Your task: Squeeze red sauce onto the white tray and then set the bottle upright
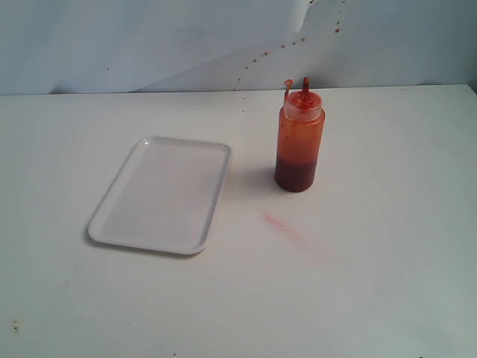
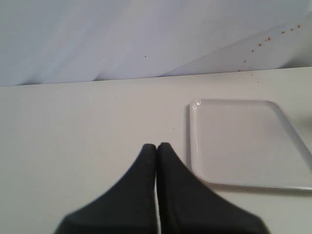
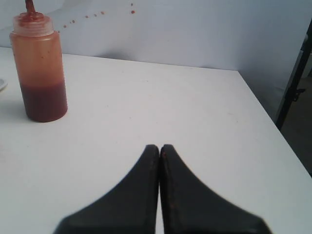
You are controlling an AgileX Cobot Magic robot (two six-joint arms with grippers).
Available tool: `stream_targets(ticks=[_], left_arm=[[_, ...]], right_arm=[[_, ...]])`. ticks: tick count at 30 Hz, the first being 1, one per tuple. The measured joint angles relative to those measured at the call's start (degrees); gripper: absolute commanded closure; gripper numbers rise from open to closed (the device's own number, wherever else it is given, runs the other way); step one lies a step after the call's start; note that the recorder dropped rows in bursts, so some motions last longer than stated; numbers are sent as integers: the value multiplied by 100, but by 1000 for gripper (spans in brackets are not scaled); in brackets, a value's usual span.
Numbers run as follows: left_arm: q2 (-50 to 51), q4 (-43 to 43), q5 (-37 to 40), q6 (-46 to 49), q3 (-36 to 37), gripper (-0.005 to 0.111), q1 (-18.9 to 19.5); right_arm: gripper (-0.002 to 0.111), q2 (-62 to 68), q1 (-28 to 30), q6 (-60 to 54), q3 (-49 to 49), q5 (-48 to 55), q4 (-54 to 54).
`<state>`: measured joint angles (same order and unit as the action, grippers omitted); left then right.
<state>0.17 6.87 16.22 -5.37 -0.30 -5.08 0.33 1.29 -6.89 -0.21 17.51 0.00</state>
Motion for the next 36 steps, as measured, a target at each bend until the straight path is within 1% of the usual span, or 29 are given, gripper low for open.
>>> stream_targets(ticks=[25,31,36], left_arm=[[0,0,0,0,0,106,0],[0,386,0,0,0,106,0],[0,448,0,0,0,106,0]], right_arm=[[108,0,0,0,0,0,0],[108,0,0,0,0,0,0],[108,0,0,0,0,0,0]])
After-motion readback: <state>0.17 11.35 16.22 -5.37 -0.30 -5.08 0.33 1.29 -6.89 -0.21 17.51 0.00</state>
